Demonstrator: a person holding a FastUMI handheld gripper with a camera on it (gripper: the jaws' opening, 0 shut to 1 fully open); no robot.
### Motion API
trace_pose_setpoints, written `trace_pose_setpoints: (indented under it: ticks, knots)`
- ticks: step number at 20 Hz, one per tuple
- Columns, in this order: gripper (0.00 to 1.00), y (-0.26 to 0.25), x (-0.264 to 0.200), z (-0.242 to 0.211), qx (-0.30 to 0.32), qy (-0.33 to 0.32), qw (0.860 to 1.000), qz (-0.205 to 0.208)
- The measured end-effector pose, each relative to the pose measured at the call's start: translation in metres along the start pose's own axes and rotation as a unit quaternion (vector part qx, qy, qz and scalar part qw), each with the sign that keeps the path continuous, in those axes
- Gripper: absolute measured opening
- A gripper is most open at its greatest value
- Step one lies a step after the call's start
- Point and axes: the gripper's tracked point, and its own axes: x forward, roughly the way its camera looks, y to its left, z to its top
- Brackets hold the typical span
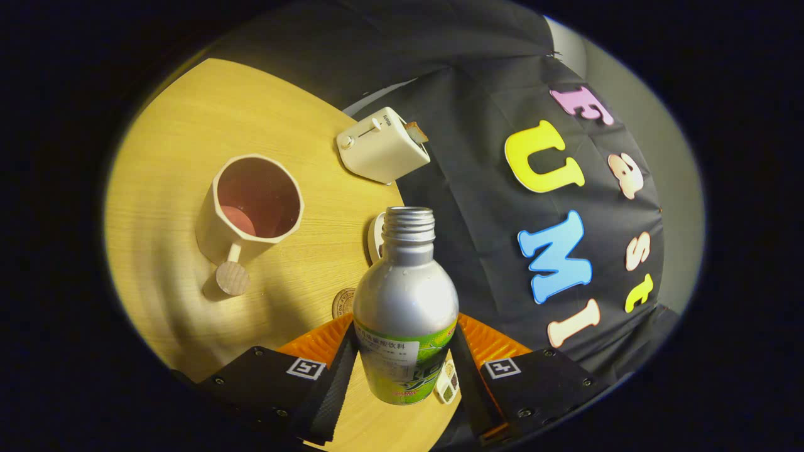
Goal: Take the bottle from table, then pour the juice into the cup, finally place the bottle on the coaster
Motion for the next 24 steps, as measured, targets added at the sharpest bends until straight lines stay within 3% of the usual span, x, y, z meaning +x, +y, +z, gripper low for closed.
trace_pose_setpoints:
  ticks: [8, 15, 24]
  knots:
    - [0.77, 0.012, -0.005, 0.015, -0.090, -0.001, 0.996, 0.004]
    - [0.77, 0.010, 0.000, 0.023, -0.178, -0.012, 0.984, 0.004]
    - [0.77, 0.003, 0.002, 0.030, -0.248, -0.013, 0.969, -0.002]
